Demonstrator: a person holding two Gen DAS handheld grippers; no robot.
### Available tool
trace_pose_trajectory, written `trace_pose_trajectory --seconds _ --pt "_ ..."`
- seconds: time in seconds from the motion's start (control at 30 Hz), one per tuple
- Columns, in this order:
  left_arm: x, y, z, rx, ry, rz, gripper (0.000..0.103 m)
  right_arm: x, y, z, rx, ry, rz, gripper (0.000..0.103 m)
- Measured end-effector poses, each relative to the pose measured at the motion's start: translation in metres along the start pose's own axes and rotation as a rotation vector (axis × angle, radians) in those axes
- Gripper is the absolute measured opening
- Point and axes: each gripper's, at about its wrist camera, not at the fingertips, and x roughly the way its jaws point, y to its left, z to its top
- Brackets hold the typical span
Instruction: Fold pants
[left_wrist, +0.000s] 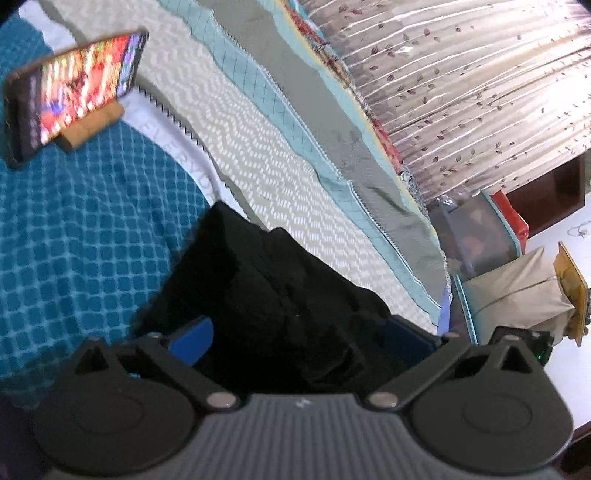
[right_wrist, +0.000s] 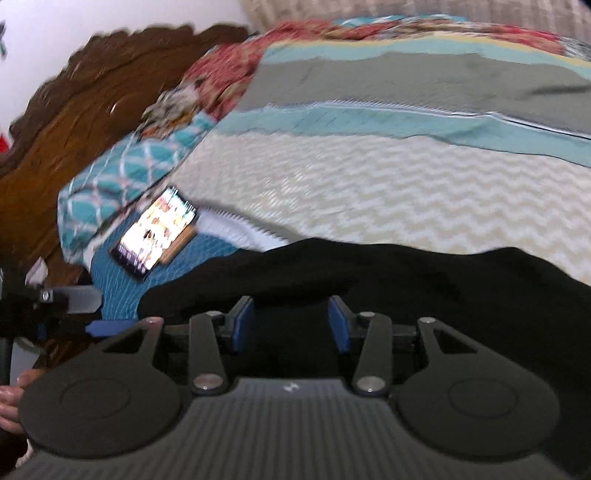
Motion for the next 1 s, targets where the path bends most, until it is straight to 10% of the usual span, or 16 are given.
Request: trace_pose_trajectory --seconds 0.07,0.1,0.3,0.4,0.57,0.67,0.73,1.0 --pt "0.014 0.000 0.003 0.014 -0.005 0.039 0.064 0.010 0.001 -0.016 0.026 0.104 0.068 0.040" --pt "0.021 0.000 0.005 0.025 0.005 0.063 0.023 0.022 0.005 -0.024 0.043 0.174 0.099 0.033" --pt "0.005 -0.027 0.002 0.213 -0.101 0.006 0.012 0.022 0.044 -0.047 -0.076 0.194 0.120 0.030" --pt "-0.018 -0.024 -0.009 0.271 -0.208 0.029 0.013 0.013 0.050 -0.047 -0.107 0.162 0.155 0.030" --pt "-0.002 0.011 -0.023 0.191 -0.103 0.250 0.025 0.045 0.059 -0.055 -0.138 0.229 0.080 0.030" --pt "-0.012 0.018 -0.023 0.169 -0.108 0.273 0.070 0.038 0.060 -0.051 -0.128 0.217 0.091 0.032" --pt "-0.021 0.024 -0.016 0.129 -0.125 0.225 0.094 0.029 0.055 -0.046 -0.111 0.187 0.101 0.034" --pt "-0.015 0.036 -0.021 0.008 -0.067 0.009 0.103 0.018 0.029 0.018 0.020 0.087 0.031 0.052"
